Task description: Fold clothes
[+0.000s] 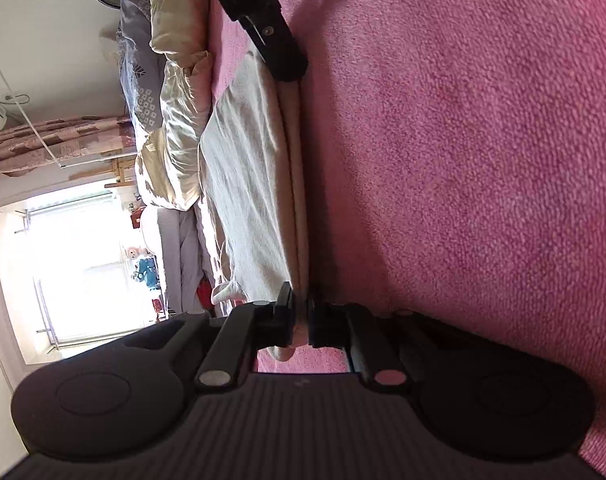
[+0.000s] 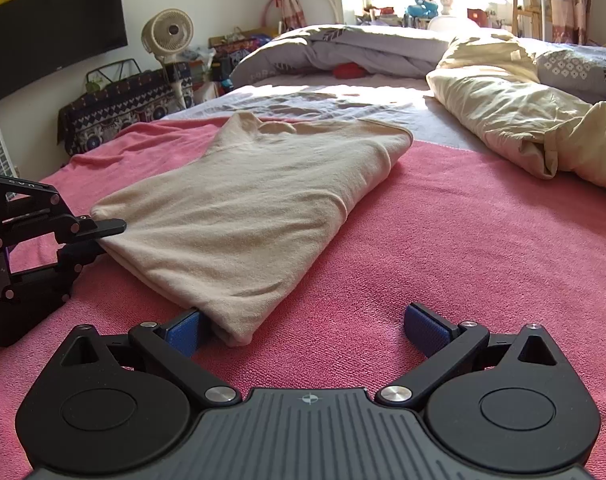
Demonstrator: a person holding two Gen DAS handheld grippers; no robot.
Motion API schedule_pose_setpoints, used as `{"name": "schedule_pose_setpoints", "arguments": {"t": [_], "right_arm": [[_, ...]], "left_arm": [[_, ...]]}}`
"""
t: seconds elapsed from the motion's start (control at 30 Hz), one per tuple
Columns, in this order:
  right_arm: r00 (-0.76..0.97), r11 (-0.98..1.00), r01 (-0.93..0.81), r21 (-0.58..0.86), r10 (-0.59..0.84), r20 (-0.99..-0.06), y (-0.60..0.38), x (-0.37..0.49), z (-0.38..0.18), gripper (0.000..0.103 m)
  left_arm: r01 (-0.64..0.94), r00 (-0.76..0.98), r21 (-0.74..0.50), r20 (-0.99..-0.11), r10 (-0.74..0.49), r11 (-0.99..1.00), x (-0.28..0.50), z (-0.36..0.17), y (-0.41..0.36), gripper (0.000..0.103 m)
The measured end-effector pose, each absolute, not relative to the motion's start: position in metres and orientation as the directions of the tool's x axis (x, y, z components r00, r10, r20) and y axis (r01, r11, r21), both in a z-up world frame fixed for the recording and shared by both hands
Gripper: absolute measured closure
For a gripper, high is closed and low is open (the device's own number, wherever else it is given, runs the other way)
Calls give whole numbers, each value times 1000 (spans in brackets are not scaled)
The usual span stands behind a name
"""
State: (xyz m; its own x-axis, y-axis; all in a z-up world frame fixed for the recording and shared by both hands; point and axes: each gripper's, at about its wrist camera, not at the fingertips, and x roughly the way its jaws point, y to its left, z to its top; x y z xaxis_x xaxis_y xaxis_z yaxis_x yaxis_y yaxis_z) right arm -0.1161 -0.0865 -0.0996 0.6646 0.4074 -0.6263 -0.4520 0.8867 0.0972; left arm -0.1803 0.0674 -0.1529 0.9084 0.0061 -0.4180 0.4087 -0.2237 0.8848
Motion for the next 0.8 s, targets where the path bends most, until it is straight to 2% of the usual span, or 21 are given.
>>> {"name": "schedule_pose_setpoints", "arguments": {"t": [0.03,0.1,0.2,0.3,0.37,0.47,0.53,0.6,0.73,0.77,0.8], "right_arm": [[669,888,-456,57,384,-636,-83,-120,-96,0],[724,854,-499,-146,318,-613,-67,-140,-90,0],[823,655,-545,-522,301,-482,-38,-186,-90,0],[844,446,-529,-722,362,-395,-10,-215,-96,0],[833,415,-542,-731,384,-399,8,-212,-94,0],[840,415,-536,-735,344,-419,34,-188,-94,2],[852,407,-521,-750,295,-432,46,-171,-96,6],[876,386,-481,-787,244,-416,45,-163,-97,22],[904,347,-427,-835,163,-395,19,-154,-105,28],[897,362,-441,-821,148,-417,13,-151,-107,37],[882,372,-468,-802,134,-452,12,-148,-107,56]], "left_arm": [[414,906,884,-423,5,-216,-179,-151,67,99],[430,900,885,-436,2,-178,-176,-144,65,98],[456,888,884,-459,-7,-104,-168,-132,63,97],[482,875,875,-483,-18,-36,-163,-118,65,94],[489,872,872,-489,-24,-3,-160,-111,66,92],[493,870,869,-492,-30,36,-160,-102,71,88],[495,869,867,-494,-31,57,-162,-98,75,87],[499,867,864,-498,-33,71,-164,-96,79,87],[509,861,857,-508,-41,83,-167,-101,83,87],[510,860,856,-509,-41,80,-166,-104,83,87],[511,859,856,-510,-41,77,-166,-108,82,87]]}}
